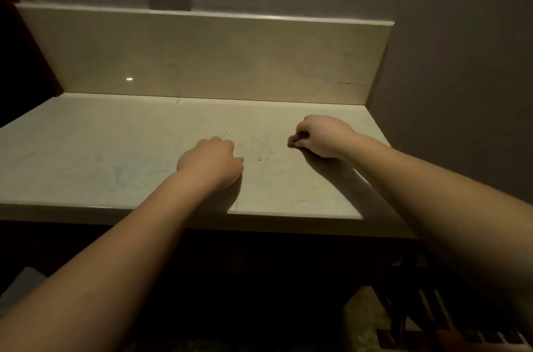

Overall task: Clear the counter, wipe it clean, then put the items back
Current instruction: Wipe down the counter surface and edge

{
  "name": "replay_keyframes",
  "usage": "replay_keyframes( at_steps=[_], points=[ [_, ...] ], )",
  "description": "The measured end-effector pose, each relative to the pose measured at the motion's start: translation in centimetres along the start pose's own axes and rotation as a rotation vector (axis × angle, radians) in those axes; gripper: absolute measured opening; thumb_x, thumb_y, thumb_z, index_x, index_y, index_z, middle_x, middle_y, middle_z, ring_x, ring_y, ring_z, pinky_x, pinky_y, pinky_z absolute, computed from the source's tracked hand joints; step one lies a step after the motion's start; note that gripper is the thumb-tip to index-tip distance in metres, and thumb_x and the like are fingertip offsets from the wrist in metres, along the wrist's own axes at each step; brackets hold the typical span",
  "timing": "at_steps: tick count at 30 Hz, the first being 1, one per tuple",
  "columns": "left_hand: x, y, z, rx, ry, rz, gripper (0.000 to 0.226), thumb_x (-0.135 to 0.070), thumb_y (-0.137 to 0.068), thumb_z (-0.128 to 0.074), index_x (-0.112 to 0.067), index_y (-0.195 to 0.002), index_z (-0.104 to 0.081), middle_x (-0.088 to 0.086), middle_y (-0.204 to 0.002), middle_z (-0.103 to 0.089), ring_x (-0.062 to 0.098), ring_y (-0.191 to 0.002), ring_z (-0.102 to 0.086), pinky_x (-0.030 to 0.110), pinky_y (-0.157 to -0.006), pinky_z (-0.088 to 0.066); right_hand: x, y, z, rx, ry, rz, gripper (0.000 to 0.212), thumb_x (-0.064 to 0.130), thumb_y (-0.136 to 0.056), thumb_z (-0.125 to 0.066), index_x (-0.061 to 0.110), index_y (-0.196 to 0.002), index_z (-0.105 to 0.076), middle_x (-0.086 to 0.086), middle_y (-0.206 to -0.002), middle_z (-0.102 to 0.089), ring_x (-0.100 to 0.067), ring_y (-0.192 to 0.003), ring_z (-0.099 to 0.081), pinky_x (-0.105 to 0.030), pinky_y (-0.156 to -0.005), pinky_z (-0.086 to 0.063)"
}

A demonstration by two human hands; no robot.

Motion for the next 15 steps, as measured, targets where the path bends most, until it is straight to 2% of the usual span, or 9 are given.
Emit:
replay_keyframes(
  at_steps=[4, 9, 12, 15],
  points=[
    [-2.8, -0.8, -0.5, -0.002, 0.03, -0.056, 0.044, -0.044, -0.097, -0.041, -0.019, -0.131, -0.051, 0.005, -0.132, -0.05, 0.027, -0.118, -0.048, 0.044, -0.092, -0.047, 0.1, 2.9, 0.4, 0.03, -0.023, 0.135, 0.027, 0.041, -0.095, -0.052, 0.023, -0.111, -0.064, 0.002, -0.105, -0.052, -0.021, -0.098, -0.054, -0.033, -0.075, -0.042],
    [-4.2, -2.1, -0.8, 0.016, 0.012, -0.053, 0.04, -0.044, -0.092, -0.049, -0.02, -0.124, -0.054, 0.004, -0.125, -0.053, 0.026, -0.111, -0.051, 0.044, -0.089, -0.049, 0.2, 9.0, 1.7, 0.219, -0.03, 0.314, 0.022, 0.042, -0.097, -0.047, 0.038, -0.112, -0.063, 0.014, -0.099, -0.045, -0.006, -0.081, -0.046, -0.021, -0.065, -0.039],
    [-5.0, -3.1, -0.5, 0.03, 0.034, -0.055, 0.047, -0.046, -0.091, -0.052, -0.019, -0.13, -0.051, 0.004, -0.131, -0.052, 0.027, -0.115, -0.051, 0.042, -0.091, -0.048, -0.4, 9.0, 1.6, 0.189, 0.0, 0.309, 0.023, 0.043, -0.096, -0.048, 0.035, -0.113, -0.062, 0.014, -0.098, -0.045, -0.009, -0.081, -0.045, -0.026, -0.064, -0.04],
    [-6.1, -3.9, -0.6, 0.028, 0.032, -0.06, 0.051, -0.049, -0.092, -0.049, -0.018, -0.133, -0.049, 0.005, -0.136, -0.05, 0.028, -0.12, -0.049, 0.042, -0.094, -0.046, -1.3, 6.0, 1.0, 0.093, -0.026, 0.248, 0.02, 0.04, -0.096, -0.048, 0.035, -0.105, -0.065, 0.011, -0.096, -0.047, -0.014, -0.086, -0.049, -0.033, -0.068, -0.045]
  ],
)
Point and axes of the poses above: each hand's wrist, its own y-axis away from the middle knuckle, its own z-axis out of the back of the hand, x = y × z, the point moved 2 cm from there along -y, towards the middle knuckle
